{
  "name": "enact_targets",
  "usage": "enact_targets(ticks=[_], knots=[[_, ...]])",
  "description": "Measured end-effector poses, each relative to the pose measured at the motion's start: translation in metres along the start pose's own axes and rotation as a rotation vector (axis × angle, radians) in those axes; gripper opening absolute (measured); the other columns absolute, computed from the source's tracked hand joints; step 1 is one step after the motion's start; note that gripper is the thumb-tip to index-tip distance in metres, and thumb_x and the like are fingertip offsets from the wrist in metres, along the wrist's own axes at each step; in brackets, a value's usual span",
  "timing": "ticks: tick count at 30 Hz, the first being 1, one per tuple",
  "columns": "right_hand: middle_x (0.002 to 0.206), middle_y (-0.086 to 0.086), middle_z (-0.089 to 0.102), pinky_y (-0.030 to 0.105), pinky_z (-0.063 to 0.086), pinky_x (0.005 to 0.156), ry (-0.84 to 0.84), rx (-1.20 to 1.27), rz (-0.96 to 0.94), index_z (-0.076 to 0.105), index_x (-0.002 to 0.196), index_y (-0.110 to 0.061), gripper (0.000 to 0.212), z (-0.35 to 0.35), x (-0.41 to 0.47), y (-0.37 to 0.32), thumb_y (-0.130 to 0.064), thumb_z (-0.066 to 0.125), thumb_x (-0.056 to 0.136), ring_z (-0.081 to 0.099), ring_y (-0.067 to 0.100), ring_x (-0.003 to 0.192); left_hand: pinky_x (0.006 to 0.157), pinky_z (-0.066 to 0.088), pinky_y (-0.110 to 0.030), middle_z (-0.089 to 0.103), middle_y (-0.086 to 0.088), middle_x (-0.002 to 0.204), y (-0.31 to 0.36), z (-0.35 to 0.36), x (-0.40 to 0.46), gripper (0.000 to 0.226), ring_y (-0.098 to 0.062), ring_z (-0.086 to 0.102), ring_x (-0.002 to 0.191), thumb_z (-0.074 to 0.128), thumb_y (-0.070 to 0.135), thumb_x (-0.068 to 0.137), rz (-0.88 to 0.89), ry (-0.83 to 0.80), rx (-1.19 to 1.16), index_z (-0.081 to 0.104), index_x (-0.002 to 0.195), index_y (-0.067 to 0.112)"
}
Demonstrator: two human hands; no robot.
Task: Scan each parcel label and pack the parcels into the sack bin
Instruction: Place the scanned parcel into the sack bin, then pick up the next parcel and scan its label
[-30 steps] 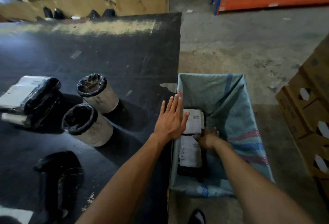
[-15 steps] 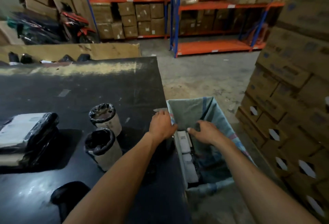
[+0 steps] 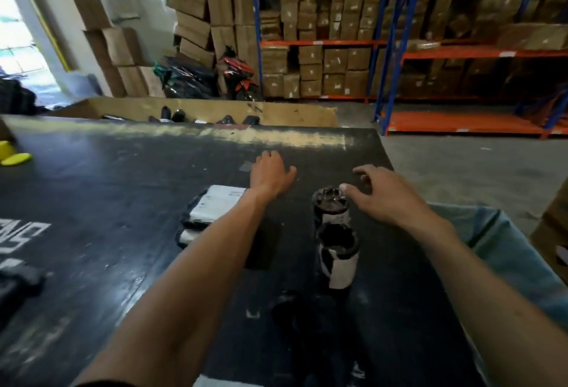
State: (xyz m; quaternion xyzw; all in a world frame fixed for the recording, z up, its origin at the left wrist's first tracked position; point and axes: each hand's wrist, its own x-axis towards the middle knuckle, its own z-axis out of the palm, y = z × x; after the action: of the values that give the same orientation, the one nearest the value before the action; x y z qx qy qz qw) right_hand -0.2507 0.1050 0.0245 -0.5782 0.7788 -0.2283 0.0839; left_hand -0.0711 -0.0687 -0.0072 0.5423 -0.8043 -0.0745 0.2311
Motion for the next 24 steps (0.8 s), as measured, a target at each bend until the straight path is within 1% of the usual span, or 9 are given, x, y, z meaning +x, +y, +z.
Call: enact_targets(ticks=[3, 7, 11, 12, 14, 17, 19, 21, 24], knots=[[0.14, 0.006, 0.058, 0.041, 0.049, 0.105, -0.11, 0.002, -0.109, 0.051, 0.15, -0.024, 0.065, 0.025, -0.01, -0.051, -0.063, 0.059, 0.098, 0.057, 0.027, 0.13, 0.102, 0.044, -0.048, 0.053, -0.022, 0.137, -0.073, -0.013, -0.004, 0.058, -0.038, 0.053, 0.124, 0.06, 0.044, 0.095, -0.164, -0.028, 0.045, 0.052, 0.135, 0.003], [0.141, 0.005, 0.057, 0.043, 0.05, 0.105, -0.32, -0.077, -0.183, 0.049, 0.152, -0.024, 0.067, 0.074, -0.026, -0.087, -0.066, 0.054, 0.099, 0.057, 0.026, 0.128, 0.106, 0.039, -0.051, 0.047, -0.027, 0.142, -0.141, -0.009, -0.015, 0.074, -0.044, 0.047, 0.129, 0.058, 0.059, 0.093, -0.361, -0.109, 0.107, 0.045, 0.14, 0.003], [0.151, 0.009, 0.05, 0.048, 0.047, 0.106, -0.495, -0.231, -0.094, 0.042, 0.157, -0.024, 0.078, 0.126, -0.05, -0.088, -0.074, 0.049, 0.097, 0.052, 0.035, 0.137, 0.118, 0.02, -0.06, 0.034, -0.031, 0.152, -0.184, 0.007, -0.022, 0.094, -0.05, 0.033, 0.14, 0.055, 0.075, 0.085, -0.459, -0.208, 0.065, 0.031, 0.155, 0.017], [0.155, 0.01, 0.046, 0.049, 0.046, 0.104, -0.533, -0.269, -0.054, 0.039, 0.158, -0.024, 0.083, 0.136, -0.057, -0.085, -0.077, 0.048, 0.096, 0.051, 0.037, 0.138, 0.118, 0.018, -0.06, 0.032, -0.031, 0.154, -0.192, 0.009, -0.022, 0.097, -0.05, 0.031, 0.141, 0.054, 0.078, 0.083, -0.463, -0.231, 0.029, 0.026, 0.158, 0.024], [0.161, 0.014, 0.039, 0.051, 0.046, 0.104, -0.597, -0.297, 0.041, 0.031, 0.162, -0.025, 0.093, 0.154, -0.071, -0.076, -0.083, 0.047, 0.091, 0.049, 0.04, 0.141, 0.118, 0.025, -0.057, 0.032, -0.027, 0.157, -0.203, 0.011, -0.018, 0.101, -0.048, 0.032, 0.142, 0.055, 0.081, 0.08, -0.447, -0.28, -0.023, 0.018, 0.16, 0.032], [0.166, 0.017, 0.032, 0.047, 0.047, 0.108, -0.656, -0.157, 0.227, 0.017, 0.167, -0.024, 0.11, 0.171, -0.086, -0.065, -0.087, 0.053, 0.084, 0.044, 0.04, 0.146, 0.118, 0.029, -0.052, 0.032, -0.014, 0.163, -0.209, 0.003, -0.006, 0.114, -0.041, 0.033, 0.145, 0.061, 0.082, 0.076, -0.435, -0.401, -0.049, 0.009, 0.162, 0.031], [0.161, 0.015, 0.041, 0.041, 0.049, 0.102, -0.647, 0.002, 0.329, 0.018, 0.165, -0.02, 0.113, 0.177, -0.091, -0.061, -0.084, 0.061, 0.082, 0.048, 0.037, 0.142, 0.119, 0.027, -0.049, 0.025, -0.01, 0.166, -0.206, -0.005, 0.002, 0.124, -0.039, 0.029, 0.148, 0.065, 0.082, 0.071, -0.451, -0.489, -0.031, 0.0, 0.163, 0.031], [0.148, 0.008, 0.054, 0.034, 0.048, 0.091, -0.632, 0.118, 0.38, 0.027, 0.159, -0.019, 0.106, 0.18, -0.094, -0.056, -0.08, 0.067, 0.081, 0.055, 0.031, 0.133, 0.119, 0.026, -0.048, 0.021, -0.007, 0.168, -0.2, -0.009, 0.003, 0.128, -0.037, 0.027, 0.15, 0.068, 0.083, 0.067, -0.458, -0.509, -0.01, 0.0, 0.163, 0.031], [0.121, -0.009, 0.06, 0.026, 0.047, 0.077, -0.609, 0.314, 0.437, 0.041, 0.145, -0.026, 0.086, 0.179, -0.098, -0.052, -0.072, 0.074, 0.08, 0.062, 0.013, 0.108, 0.119, 0.029, -0.05, 0.021, -0.004, 0.168, -0.193, -0.008, -0.007, 0.128, -0.037, 0.028, 0.149, 0.072, 0.083, 0.063, -0.459, -0.448, -0.031, 0.008, 0.162, 0.033]])
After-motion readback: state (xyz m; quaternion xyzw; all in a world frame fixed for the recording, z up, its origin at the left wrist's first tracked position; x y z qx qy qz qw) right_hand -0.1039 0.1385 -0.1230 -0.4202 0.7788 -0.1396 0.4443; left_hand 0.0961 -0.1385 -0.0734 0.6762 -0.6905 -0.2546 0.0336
